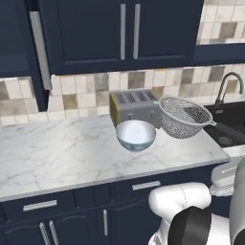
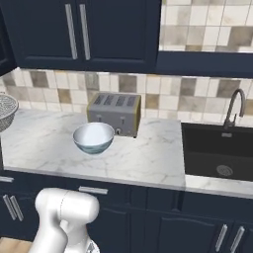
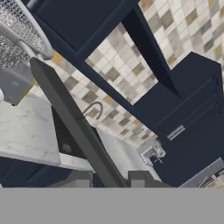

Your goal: Open the cabinet and setup a tea strainer by placing it in the bowl upright.

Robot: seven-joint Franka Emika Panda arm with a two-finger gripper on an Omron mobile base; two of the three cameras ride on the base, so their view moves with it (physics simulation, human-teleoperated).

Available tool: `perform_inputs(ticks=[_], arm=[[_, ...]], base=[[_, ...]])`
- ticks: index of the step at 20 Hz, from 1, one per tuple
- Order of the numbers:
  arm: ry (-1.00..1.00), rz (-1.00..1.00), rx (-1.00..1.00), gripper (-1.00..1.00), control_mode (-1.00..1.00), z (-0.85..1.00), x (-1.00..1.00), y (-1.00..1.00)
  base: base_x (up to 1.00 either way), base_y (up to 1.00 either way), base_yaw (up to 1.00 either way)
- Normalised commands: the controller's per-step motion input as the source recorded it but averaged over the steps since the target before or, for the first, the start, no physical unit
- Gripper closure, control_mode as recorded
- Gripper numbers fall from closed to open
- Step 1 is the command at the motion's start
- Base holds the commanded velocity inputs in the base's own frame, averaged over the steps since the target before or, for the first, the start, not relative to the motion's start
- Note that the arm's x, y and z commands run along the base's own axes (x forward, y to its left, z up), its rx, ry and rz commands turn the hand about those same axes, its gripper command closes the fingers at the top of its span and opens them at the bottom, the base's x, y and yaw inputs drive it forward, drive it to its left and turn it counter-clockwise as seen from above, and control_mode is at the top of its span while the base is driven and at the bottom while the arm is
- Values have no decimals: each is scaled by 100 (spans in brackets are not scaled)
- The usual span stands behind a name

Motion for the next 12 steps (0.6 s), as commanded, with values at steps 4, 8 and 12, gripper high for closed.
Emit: perform_inputs(ticks=[4, 8, 12], arm=[[0, 0, 0, 100, 100, 0, 0, 0], [0, 0, 0, 100, 100, 0, 0, 0], [0, 0, 0, 100, 100, 0, 0, 0]], base=[[51, 0, 0], [38, 0, 0], [31, 0, 0]])
